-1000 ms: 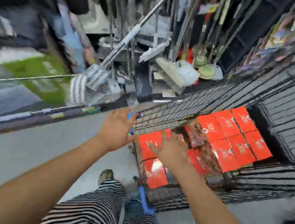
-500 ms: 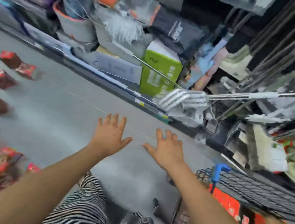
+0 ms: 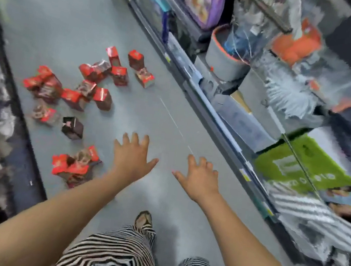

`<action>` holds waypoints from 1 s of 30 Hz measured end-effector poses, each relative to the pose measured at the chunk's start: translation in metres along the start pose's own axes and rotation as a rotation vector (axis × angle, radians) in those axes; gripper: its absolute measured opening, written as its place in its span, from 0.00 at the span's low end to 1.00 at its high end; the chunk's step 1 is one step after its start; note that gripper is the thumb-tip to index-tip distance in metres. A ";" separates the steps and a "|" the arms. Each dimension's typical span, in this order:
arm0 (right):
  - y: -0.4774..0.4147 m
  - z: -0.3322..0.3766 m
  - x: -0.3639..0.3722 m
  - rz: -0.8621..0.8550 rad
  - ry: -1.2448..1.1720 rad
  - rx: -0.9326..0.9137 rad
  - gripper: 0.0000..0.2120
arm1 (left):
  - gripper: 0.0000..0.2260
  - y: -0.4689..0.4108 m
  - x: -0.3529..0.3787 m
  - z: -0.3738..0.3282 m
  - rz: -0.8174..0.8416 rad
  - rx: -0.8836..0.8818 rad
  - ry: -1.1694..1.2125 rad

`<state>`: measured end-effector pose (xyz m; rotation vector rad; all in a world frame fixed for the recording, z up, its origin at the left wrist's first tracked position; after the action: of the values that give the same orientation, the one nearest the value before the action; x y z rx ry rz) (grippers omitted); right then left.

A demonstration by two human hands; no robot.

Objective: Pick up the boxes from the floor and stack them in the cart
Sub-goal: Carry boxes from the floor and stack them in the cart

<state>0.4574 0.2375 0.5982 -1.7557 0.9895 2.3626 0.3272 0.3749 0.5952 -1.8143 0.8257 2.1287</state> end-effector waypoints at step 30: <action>-0.314 0.223 0.069 0.287 0.407 -0.785 0.32 | 0.31 -0.099 0.203 0.234 0.184 -1.039 0.353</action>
<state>0.3648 0.5774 0.4272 -2.5799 0.3279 2.8926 0.1402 0.5462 0.3917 -2.7115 -0.1842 2.6459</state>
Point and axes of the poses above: each hand's wrist, its own y-axis away from the middle knuckle, its own x-axis out of the palm, z = x × y, the point moved 7 cm from there along -y, towards the middle knuckle, and after that the axes turned 7 degrees about -x, right-handed, at the moved point
